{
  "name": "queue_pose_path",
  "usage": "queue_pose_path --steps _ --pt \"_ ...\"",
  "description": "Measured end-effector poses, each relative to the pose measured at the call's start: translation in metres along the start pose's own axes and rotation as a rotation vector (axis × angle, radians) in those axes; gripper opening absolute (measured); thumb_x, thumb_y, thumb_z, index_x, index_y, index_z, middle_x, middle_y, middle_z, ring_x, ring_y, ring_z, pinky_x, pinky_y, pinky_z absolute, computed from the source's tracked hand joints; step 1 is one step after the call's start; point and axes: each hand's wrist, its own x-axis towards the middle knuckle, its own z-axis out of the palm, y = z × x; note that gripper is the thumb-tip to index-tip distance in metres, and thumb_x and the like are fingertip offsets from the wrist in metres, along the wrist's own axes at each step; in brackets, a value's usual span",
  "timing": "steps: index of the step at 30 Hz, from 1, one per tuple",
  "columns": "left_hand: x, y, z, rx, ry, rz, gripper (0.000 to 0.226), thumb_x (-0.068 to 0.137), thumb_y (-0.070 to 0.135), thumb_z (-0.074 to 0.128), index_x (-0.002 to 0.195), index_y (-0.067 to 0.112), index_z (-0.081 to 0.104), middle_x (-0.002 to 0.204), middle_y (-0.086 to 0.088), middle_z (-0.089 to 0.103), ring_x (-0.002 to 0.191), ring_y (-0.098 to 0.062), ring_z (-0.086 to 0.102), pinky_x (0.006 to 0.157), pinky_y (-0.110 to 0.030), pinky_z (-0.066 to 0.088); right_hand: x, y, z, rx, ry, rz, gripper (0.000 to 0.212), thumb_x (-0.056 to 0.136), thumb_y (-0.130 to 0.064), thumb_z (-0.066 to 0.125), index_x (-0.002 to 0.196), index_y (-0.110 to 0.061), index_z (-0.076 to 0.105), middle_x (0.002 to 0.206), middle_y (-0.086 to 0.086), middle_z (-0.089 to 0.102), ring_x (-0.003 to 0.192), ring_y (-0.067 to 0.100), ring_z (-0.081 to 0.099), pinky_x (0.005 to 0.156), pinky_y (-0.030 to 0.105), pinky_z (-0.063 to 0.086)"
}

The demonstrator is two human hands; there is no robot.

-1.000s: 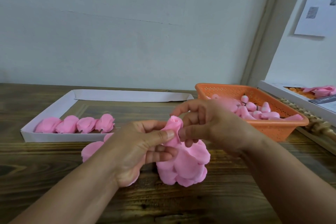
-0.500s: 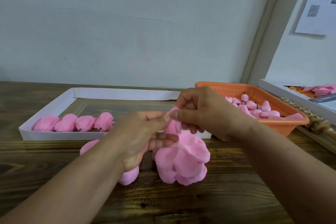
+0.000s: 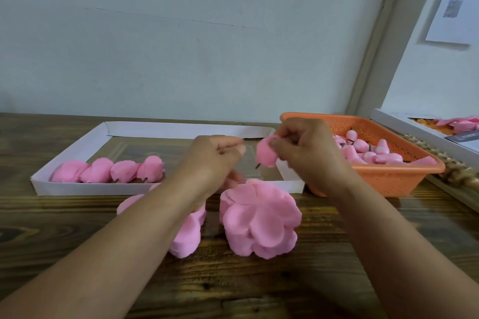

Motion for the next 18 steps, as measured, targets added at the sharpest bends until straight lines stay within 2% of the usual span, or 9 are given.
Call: queue_pose_path --steps 2,3,5,7,9,12,14,16,18 --pt "0.008 -0.011 -0.004 0.432 -0.012 0.100 0.021 0.090 0.018 0.064 0.110 0.016 0.068 0.080 0.001 0.067 0.054 0.001 0.060 0.052 -0.007 0.045 -0.001 0.017 -0.005 0.039 0.105 0.087 0.025 0.083 -0.005 0.065 0.062 -0.017 0.057 0.056 0.008 0.056 0.044 0.005 0.040 0.043 0.017 0.032" --pt "0.011 -0.014 -0.005 0.638 -0.062 0.112 0.026 0.089 0.021 0.065 0.114 0.015 0.068 0.093 0.001 0.069 0.069 -0.001 0.063 0.061 -0.008 0.046 -0.003 0.023 -0.006 0.050 0.131 0.108 0.024 0.083 -0.005 0.065 0.063 -0.016 0.057 0.059 0.018 0.057 0.046 0.008 0.041 0.044 0.020 0.033" --pt "0.016 -0.018 -0.004 0.898 -0.163 0.092 0.034 0.087 0.025 0.067 0.120 0.016 0.066 0.117 -0.001 0.067 0.100 -0.013 0.063 0.083 -0.019 0.047 -0.005 0.029 -0.004 0.074 0.154 0.111 0.023 0.084 -0.005 0.064 0.065 -0.016 0.057 0.067 0.028 0.060 0.050 0.017 0.043 0.048 0.025 0.034" --pt "0.018 -0.018 -0.001 0.942 -0.247 0.093 0.033 0.086 0.028 0.067 0.117 0.020 0.068 0.115 0.003 0.068 0.100 -0.015 0.062 0.082 -0.024 0.048 -0.006 0.030 -0.002 0.082 0.164 0.084 0.024 0.085 -0.006 0.064 0.065 -0.019 0.056 0.068 0.027 0.061 0.051 0.018 0.045 0.049 0.027 0.037" --pt "0.020 -0.019 0.000 0.938 -0.293 0.109 0.028 0.085 0.026 0.068 0.113 0.021 0.070 0.099 0.006 0.068 0.088 -0.012 0.060 0.067 -0.020 0.044 -0.007 0.030 -0.002 0.093 0.162 0.062 0.023 0.085 -0.007 0.064 0.067 -0.019 0.057 0.067 0.025 0.062 0.052 0.019 0.047 0.050 0.032 0.041" --pt "0.022 -0.020 0.000 0.941 -0.244 0.157 0.018 0.084 0.016 0.068 0.101 0.018 0.072 0.082 0.005 0.061 0.076 -0.012 0.055 0.058 -0.018 0.038 -0.010 0.032 -0.003 0.116 0.147 0.053 0.017 0.085 -0.006 0.064 0.071 -0.015 0.059 0.067 0.024 0.062 0.054 0.021 0.049 0.052 0.040 0.045" --pt "0.022 -0.021 0.002 0.913 -0.183 0.181 0.009 0.083 0.011 0.067 0.081 0.020 0.068 0.075 0.003 0.060 0.072 -0.014 0.056 0.057 -0.021 0.039 -0.012 0.032 -0.004 0.130 0.149 0.049 0.019 0.085 -0.005 0.064 0.071 -0.015 0.059 0.067 0.024 0.062 0.054 0.022 0.050 0.052 0.040 0.046" --pt "0.022 -0.021 0.003 0.867 -0.144 0.182 0.022 0.081 0.010 0.069 0.065 0.021 0.057 0.066 0.003 0.058 0.064 -0.015 0.054 0.056 -0.022 0.038 -0.013 0.033 -0.004 0.142 0.151 0.043 0.019 0.085 -0.005 0.064 0.070 -0.016 0.059 0.066 0.024 0.062 0.054 0.022 0.050 0.052 0.040 0.046" --pt "0.022 -0.019 0.000 0.778 -0.122 0.167 0.027 0.080 0.011 0.071 0.061 0.021 0.054 0.062 0.004 0.055 0.059 -0.012 0.050 0.056 -0.022 0.038 -0.013 0.034 -0.004 0.161 0.157 0.040 0.019 0.085 -0.006 0.064 0.070 -0.015 0.059 0.065 0.023 0.061 0.053 0.021 0.050 0.050 0.037 0.044"
